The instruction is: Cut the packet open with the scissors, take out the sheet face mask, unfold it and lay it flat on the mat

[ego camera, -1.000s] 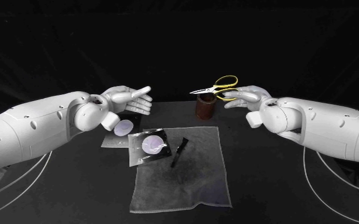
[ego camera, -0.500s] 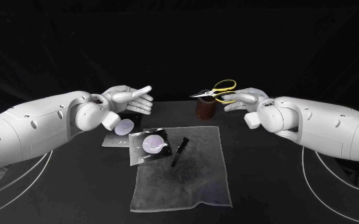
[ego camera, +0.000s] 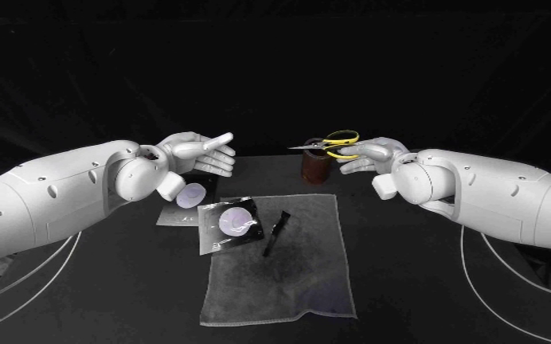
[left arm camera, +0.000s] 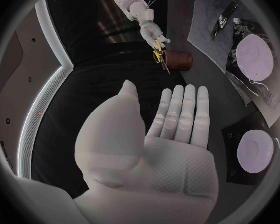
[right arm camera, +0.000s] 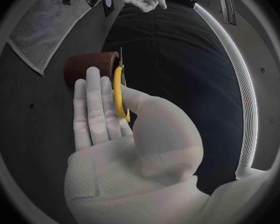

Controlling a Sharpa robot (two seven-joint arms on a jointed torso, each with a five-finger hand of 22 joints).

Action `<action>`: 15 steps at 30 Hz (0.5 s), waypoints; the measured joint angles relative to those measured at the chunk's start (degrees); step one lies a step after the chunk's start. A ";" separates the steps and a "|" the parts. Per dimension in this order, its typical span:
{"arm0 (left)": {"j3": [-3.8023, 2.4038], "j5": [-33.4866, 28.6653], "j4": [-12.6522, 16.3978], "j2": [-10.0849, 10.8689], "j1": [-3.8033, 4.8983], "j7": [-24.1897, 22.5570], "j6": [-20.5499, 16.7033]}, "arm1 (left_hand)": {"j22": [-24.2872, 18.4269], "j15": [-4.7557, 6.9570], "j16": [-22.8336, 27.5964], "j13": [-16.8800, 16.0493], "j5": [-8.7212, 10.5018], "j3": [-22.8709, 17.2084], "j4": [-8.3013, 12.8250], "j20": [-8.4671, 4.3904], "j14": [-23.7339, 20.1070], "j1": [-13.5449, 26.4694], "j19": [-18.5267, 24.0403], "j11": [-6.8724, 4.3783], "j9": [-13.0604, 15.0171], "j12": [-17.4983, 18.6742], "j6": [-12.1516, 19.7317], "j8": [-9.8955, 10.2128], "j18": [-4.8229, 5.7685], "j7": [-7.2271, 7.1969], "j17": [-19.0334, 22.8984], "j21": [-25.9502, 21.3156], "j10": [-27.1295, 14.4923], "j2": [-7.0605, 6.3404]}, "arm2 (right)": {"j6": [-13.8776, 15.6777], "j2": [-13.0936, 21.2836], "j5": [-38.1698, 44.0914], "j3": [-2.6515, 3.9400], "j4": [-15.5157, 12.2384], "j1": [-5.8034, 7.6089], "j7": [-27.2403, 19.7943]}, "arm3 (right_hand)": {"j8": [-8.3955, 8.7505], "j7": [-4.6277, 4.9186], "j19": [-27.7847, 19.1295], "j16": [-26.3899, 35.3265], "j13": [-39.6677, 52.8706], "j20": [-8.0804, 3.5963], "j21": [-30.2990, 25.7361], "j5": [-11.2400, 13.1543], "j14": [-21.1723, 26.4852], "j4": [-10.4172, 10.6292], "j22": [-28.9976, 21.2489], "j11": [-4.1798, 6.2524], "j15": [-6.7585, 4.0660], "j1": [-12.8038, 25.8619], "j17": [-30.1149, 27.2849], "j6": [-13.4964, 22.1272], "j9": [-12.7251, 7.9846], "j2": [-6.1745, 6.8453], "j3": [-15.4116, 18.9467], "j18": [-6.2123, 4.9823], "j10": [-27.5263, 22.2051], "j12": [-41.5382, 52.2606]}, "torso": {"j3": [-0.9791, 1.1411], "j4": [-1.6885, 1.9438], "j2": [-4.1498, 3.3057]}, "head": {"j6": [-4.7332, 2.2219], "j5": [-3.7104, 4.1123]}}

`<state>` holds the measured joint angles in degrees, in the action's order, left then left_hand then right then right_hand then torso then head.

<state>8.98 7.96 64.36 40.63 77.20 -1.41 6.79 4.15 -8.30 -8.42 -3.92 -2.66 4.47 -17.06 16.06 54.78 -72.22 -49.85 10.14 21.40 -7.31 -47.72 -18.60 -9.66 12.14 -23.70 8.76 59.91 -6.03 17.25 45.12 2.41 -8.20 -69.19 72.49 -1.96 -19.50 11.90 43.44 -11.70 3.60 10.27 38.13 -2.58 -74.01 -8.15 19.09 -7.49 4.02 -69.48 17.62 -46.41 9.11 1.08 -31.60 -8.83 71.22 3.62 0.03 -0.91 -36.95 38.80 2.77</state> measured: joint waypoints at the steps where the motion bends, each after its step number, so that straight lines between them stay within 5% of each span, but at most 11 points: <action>1: 0.00 0.00 0.01 0.00 0.00 0.03 0.02 | 0.00 0.00 0.00 0.00 0.00 0.00 0.00 0.00 0.00 0.00 0.00 0.00 0.00 0.00 0.00 0.00 0.00 0.00 0.00 0.00 0.00 0.00 | -0.03 -0.04 -0.03 0.00 -0.01 0.00 0.04 | 0.30 -0.03 -0.20 0.26 0.00 0.20 -0.41 0.00 0.40 0.17 -0.24 -0.30 0.15 0.38 0.03 0.59 -0.10 0.37 0.17 0.00 -0.31 0.00 | -0.01 0.00 -0.01 | 0.01 0.00; 9: 0.00 -0.02 0.08 0.01 -0.01 0.24 0.16 | 0.00 0.00 0.00 0.01 0.00 0.00 0.00 0.00 0.00 0.00 0.00 0.00 -0.01 0.00 0.00 0.00 0.01 0.00 0.01 0.00 0.00 0.00 | -0.44 -0.27 -0.25 -0.01 0.04 0.00 0.06 | 0.80 -0.85 -0.73 1.51 0.00 1.70 -3.89 0.00 3.34 1.22 -2.57 -1.65 1.53 2.47 0.42 5.30 -0.24 1.90 0.25 -0.91 -4.30 0.00 | 0.03 -0.03 -0.01 | 0.09 -0.04; 15: 0.00 -0.02 0.09 0.04 -0.01 0.41 0.31 | -0.01 0.00 0.00 0.01 0.00 0.00 0.00 0.00 0.00 0.00 0.00 0.00 -0.02 0.00 0.00 0.00 0.02 0.00 0.07 0.00 0.00 0.00 | -0.86 -0.36 -0.47 -0.01 0.13 0.00 -0.05 | -0.47 -1.24 -0.70 1.56 0.00 2.17 -5.82 0.00 5.09 1.60 -3.90 -2.42 2.23 2.82 0.59 7.41 0.32 2.25 0.62 -0.92 -6.18 0.31 | 0.03 -0.03 -0.01 | 0.16 -0.05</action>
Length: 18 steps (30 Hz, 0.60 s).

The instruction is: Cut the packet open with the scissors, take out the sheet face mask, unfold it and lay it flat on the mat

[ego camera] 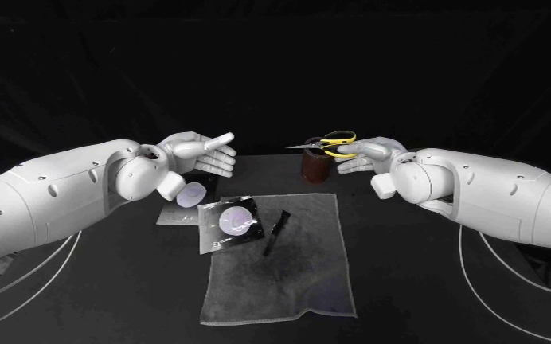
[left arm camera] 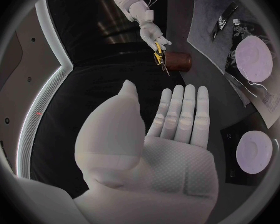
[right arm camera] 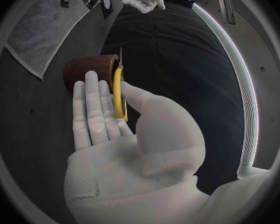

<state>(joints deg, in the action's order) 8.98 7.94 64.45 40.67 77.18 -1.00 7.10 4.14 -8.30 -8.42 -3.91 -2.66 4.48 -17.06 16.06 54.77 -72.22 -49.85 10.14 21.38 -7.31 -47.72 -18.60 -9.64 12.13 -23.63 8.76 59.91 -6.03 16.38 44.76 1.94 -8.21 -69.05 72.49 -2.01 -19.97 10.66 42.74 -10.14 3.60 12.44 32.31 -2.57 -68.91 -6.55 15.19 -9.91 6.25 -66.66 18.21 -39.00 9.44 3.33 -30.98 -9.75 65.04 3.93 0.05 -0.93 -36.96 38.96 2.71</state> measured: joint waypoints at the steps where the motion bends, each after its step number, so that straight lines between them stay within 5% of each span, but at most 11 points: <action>1: 0.00 0.00 0.00 0.01 0.00 0.03 0.03 | 0.00 0.00 0.00 0.00 0.00 0.00 0.00 0.00 0.00 0.00 0.00 0.00 0.00 0.00 0.00 0.00 0.00 0.00 0.00 0.00 0.00 0.00 | -0.12 -0.02 -0.04 0.00 0.02 0.00 -0.02 | -0.29 -0.06 -0.18 0.00 0.01 0.18 -0.33 0.00 0.40 0.00 -0.23 -0.14 0.07 0.00 0.01 0.38 0.11 0.00 0.00 0.00 -0.27 0.00 | 0.00 0.00 0.00 | 0.00 0.00; 11: 0.00 0.00 0.08 0.07 -0.01 0.14 0.20 | 0.00 0.00 0.00 0.01 0.00 0.00 0.00 0.00 0.00 0.00 0.00 0.00 -0.01 0.00 0.00 0.00 0.05 0.00 0.01 0.00 0.00 0.00 | -1.25 0.03 -0.20 -0.02 0.21 0.00 -0.03 | -4.41 -0.80 -4.05 0.50 0.20 2.94 -6.58 0.00 9.66 1.11 -3.84 -2.26 2.80 0.53 -0.62 6.13 1.88 0.53 1.96 0.02 -6.69 0.67 | -0.03 0.02 0.01 | -0.02 0.03; 18: 0.00 0.00 0.12 0.24 -0.02 0.12 0.20 | -0.01 0.00 0.00 0.01 0.00 0.00 0.00 0.00 0.00 0.00 0.00 0.00 -0.02 0.00 0.00 0.00 -0.22 0.00 0.01 0.00 0.00 0.00 | -2.12 0.87 -0.11 -0.04 -0.19 0.00 -0.01 | -8.06 -1.51 -9.37 1.55 0.26 4.13 -12.59 0.00 18.55 2.53 -7.11 -3.57 5.03 2.85 -2.04 11.53 3.44 2.84 6.73 0.02 -12.34 1.55 | -0.02 0.02 0.02 | -0.09 0.06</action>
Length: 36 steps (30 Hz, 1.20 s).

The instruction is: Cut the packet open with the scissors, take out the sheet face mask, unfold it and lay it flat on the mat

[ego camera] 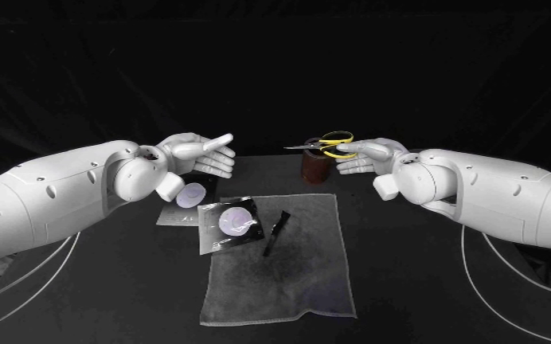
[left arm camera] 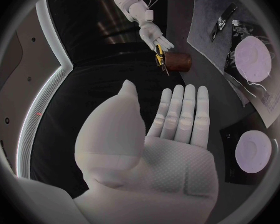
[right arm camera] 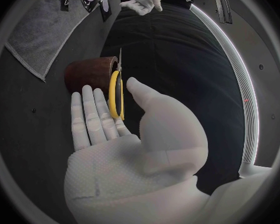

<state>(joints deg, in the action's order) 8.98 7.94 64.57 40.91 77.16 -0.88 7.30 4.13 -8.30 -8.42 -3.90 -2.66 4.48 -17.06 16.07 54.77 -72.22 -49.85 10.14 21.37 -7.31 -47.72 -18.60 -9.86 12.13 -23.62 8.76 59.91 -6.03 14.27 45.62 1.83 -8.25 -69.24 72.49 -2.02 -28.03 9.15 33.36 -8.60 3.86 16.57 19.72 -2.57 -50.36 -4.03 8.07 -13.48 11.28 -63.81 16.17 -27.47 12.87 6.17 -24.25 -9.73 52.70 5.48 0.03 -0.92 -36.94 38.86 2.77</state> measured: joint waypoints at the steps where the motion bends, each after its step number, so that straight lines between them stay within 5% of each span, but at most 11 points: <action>1: 0.00 0.00 0.00 0.02 0.00 -0.01 0.00 | 0.00 0.00 0.00 0.00 0.00 0.00 0.00 0.00 0.00 0.00 0.00 0.00 0.00 0.00 0.00 0.00 0.00 0.00 0.00 0.00 0.00 0.00 | -0.11 0.11 0.03 0.00 -0.07 0.00 0.00 | -0.49 -0.01 -0.14 0.00 0.02 0.03 -0.36 0.00 0.62 0.42 -0.22 -0.13 0.15 0.61 -0.06 0.64 0.21 0.61 1.00 0.00 -0.54 0.20 | 0.00 -0.01 0.00 | 0.00 0.01; 6: 0.00 0.00 0.04 0.11 -0.02 -0.03 0.00 | 0.00 0.00 0.00 0.00 0.00 0.00 0.00 0.00 0.00 0.00 0.00 0.00 -0.01 0.00 0.00 0.00 0.00 0.00 0.00 0.00 0.00 0.00 | -0.48 0.62 0.13 -0.01 -0.45 -0.02 -0.01 | -3.40 -0.29 -0.14 -0.89 0.22 0.03 -1.51 0.00 2.62 2.77 -1.05 -0.34 0.54 2.21 -0.08 3.42 1.39 1.60 5.89 0.51 -2.57 1.92 | 0.03 -0.05 0.02 | -0.08 0.04; 17: 0.00 0.00 0.12 0.33 -0.05 -0.19 -0.01 | 0.00 0.00 0.00 0.01 0.00 0.00 0.00 0.00 0.00 0.00 0.00 0.00 -0.03 0.00 0.00 0.00 0.04 -0.01 0.06 0.00 0.00 0.00 | -0.31 2.10 0.30 -0.07 -0.76 -0.04 -0.56 | -7.63 -0.60 0.28 -3.57 0.34 -0.03 -3.01 0.00 4.55 6.85 -2.12 -0.33 0.66 2.49 -0.10 6.06 2.82 1.43 13.12 0.90 -4.82 5.02 | 0.03 -0.05 0.02 | -0.23 0.24; 27: 0.00 0.04 0.26 1.01 -0.08 -1.06 -0.10 | 0.01 0.00 0.00 0.01 0.00 -0.55 0.23 -0.02 0.00 -1.46 -0.02 -0.32 -0.05 -0.85 -0.39 -0.30 0.08 0.12 0.35 0.00 0.32 1.46 | 0.78 4.87 0.27 -0.22 -1.72 -0.07 -2.16 | -9.22 -0.57 0.82 -5.42 0.42 -0.07 -3.25 0.00 5.04 8.33 -2.48 -0.38 0.58 0.45 -0.15 6.18 2.99 -0.61 16.22 0.92 -5.04 7.10 | 0.01 -0.08 0.07 | -0.51 0.20; 36: 0.00 0.06 0.66 1.25 -0.25 -1.83 -0.24 | 0.05 0.00 0.00 0.01 0.00 -0.55 0.23 -0.21 0.00 -1.45 -0.21 -0.31 -0.06 -0.85 -0.39 -0.33 0.11 0.12 0.40 0.00 0.32 1.45 | 0.95 4.63 0.14 -0.56 -2.44 -0.13 -3.17 | -10.12 -0.45 2.10 -7.03 0.41 -0.05 -3.25 0.00 5.04 9.34 -2.53 -0.34 0.58 -1.39 -0.27 6.05 2.73 -2.45 18.11 0.93 -5.41 8.74 | 0.05 0.01 0.04 | -0.87 0.27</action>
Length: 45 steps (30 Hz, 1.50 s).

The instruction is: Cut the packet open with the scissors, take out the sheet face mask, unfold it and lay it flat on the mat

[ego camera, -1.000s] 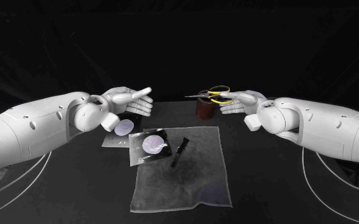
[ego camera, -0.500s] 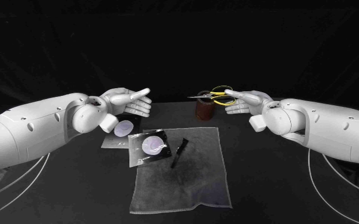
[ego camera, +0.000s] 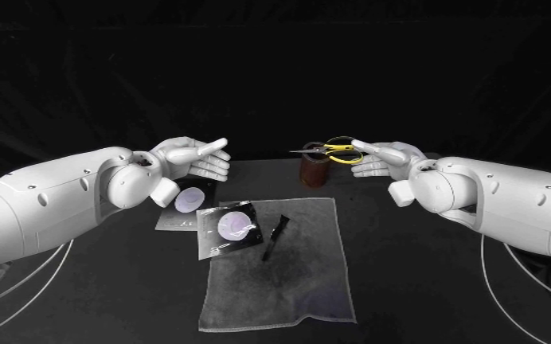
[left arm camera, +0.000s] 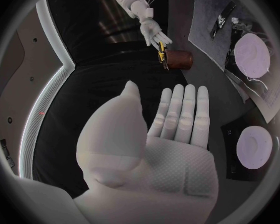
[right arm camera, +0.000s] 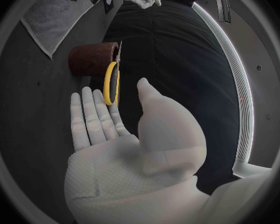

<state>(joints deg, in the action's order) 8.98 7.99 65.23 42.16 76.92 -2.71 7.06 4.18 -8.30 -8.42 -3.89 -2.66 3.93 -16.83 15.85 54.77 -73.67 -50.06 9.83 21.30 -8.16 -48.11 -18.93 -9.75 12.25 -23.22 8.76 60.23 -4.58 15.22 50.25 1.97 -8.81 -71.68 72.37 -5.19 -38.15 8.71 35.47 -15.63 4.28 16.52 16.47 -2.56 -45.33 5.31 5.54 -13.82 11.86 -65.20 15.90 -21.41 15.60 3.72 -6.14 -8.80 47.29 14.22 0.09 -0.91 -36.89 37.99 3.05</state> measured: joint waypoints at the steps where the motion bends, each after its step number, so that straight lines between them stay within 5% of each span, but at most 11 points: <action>1: 0.00 0.00 0.04 0.02 -0.01 -0.02 0.00 | 0.00 0.00 0.00 0.00 0.00 0.00 0.00 0.00 0.00 0.00 0.00 0.00 0.00 0.00 0.00 0.00 0.01 0.00 0.00 0.00 0.00 0.00 | 0.00 -0.06 -0.01 0.00 -0.10 0.00 -0.04 | 0.00 -0.02 0.08 -0.14 0.00 0.07 0.00 0.00 0.00 -0.01 0.00 0.00 0.00 -0.28 -0.03 -0.15 -0.04 -0.28 0.16 0.00 0.00 0.06 | 0.01 0.00 -0.02 | 0.01 -0.02; 18: 0.01 0.04 0.29 0.19 -0.08 -0.16 -0.06 | -0.01 0.00 0.00 0.00 0.00 0.00 0.00 0.00 0.00 0.00 0.00 0.00 -0.01 0.00 0.02 0.00 0.05 -0.02 0.00 0.00 0.00 0.00 | -0.05 -0.25 -0.28 -0.06 -1.25 -0.01 -0.54 | -0.43 -0.10 0.46 -0.89 -0.01 0.07 0.00 0.00 0.00 0.53 0.01 0.00 0.00 -1.32 -0.27 -0.28 -0.35 -1.31 1.33 0.03 0.00 1.03 | -0.07 0.01 -0.05 | 0.31 -0.08; 33: 0.00 0.64 0.30 0.23 -0.09 -0.27 -0.07 | 0.04 0.00 -0.06 0.01 0.00 0.00 0.00 0.00 0.00 -0.79 0.00 0.00 -0.09 0.00 0.02 0.00 0.08 -0.02 0.11 0.26 0.00 0.03 | 0.50 1.31 0.00 -0.06 1.95 -0.01 -1.07 | -0.83 -0.11 1.80 -2.30 -0.14 -0.04 0.07 0.00 -0.32 1.32 -0.06 0.21 -0.32 -2.70 -0.79 -1.11 -1.05 -1.74 4.51 0.03 -0.21 2.43 | -0.07 -0.10 0.05 | 0.14 0.20; 37: 0.00 1.36 0.30 0.28 -0.09 -0.54 -0.17 | 0.12 0.01 -0.23 0.01 0.00 0.00 0.00 0.02 0.02 -1.93 -0.44 0.00 -0.17 -0.17 0.03 0.00 0.09 -0.03 0.23 0.28 0.00 0.33 | 1.04 2.48 0.36 -0.13 1.89 -0.07 -1.45 | -1.10 0.16 2.73 -3.48 -0.23 -0.11 0.33 0.00 -0.86 1.30 -0.05 0.24 -0.85 -4.45 -1.23 -4.00 -1.70 -2.82 6.28 0.07 -0.18 3.68 | -0.10 -0.07 0.08 | 0.00 0.30; 40: 0.00 1.98 0.36 0.36 -0.09 -0.78 -0.31 | 0.27 0.41 -0.53 0.01 0.00 -0.25 0.25 -0.34 0.42 -4.35 -1.08 -0.13 -0.27 -0.35 -0.16 0.00 0.09 -0.21 0.36 0.73 0.13 0.70 | 1.79 3.72 0.78 -0.17 0.87 -0.12 -2.12 | -1.00 0.41 4.95 -5.01 -0.24 -0.23 1.62 0.00 -3.36 0.12 0.34 1.30 -1.77 -7.96 -1.55 -8.07 -2.65 -4.22 6.99 -0.10 2.15 5.07 | -0.13 -0.07 0.10 | -0.06 0.32; 43: 0.00 3.02 0.60 0.55 -0.10 -1.10 -0.50 | 0.52 0.74 -0.95 0.01 0.00 -1.26 0.88 -0.51 0.76 -8.20 -2.21 -0.51 -0.46 -0.67 -0.65 0.00 0.10 -0.70 0.43 1.49 0.52 1.16 | 2.87 5.74 1.52 -0.26 -1.51 -0.20 -3.57 | 0.61 0.91 8.84 -6.28 -0.49 -1.06 3.68 0.00 -7.34 -2.60 1.19 2.84 -3.23 -12.18 -1.72 -12.66 -3.86 -6.13 5.64 -1.35 5.60 5.48 | -0.17 -0.06 0.11 | -0.08 0.28; 45: 0.00 3.99 0.84 0.80 -0.12 -1.37 -0.66 | 0.87 1.20 -1.62 0.01 0.00 -2.13 1.22 -1.08 1.66 -10.72 -3.48 -0.72 -0.64 -0.85 -0.86 0.00 0.11 -0.91 0.41 2.35 0.74 1.14 | 3.52 7.31 2.15 -0.34 -3.42 -0.38 -4.98 | 3.08 1.34 12.44 -6.60 -0.81 -2.64 5.66 -0.31 -10.34 -4.79 2.02 4.10 -4.57 -15.08 -2.06 -16.33 -5.47 -7.04 3.42 -1.40 8.10 4.40 | -0.16 -0.05 0.11 | -0.07 0.24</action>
<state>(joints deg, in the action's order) 8.98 11.99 66.07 42.96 76.80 -4.08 6.40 5.05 -7.10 -10.04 -3.88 -2.66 1.80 -15.61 14.77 56.44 -84.39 -53.54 9.10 20.66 -9.01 -48.96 -18.93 -9.64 11.34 -22.81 11.11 60.97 -3.45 18.74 57.56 4.12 -9.15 -75.10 71.99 -10.18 -35.07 10.05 47.90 -22.22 3.46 13.89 22.13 -2.88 -55.67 0.52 7.56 -9.72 7.29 -80.28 13.84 -37.74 10.13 -3.31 -2.72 -10.21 55.39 18.63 -0.08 -0.96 -36.78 37.92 3.29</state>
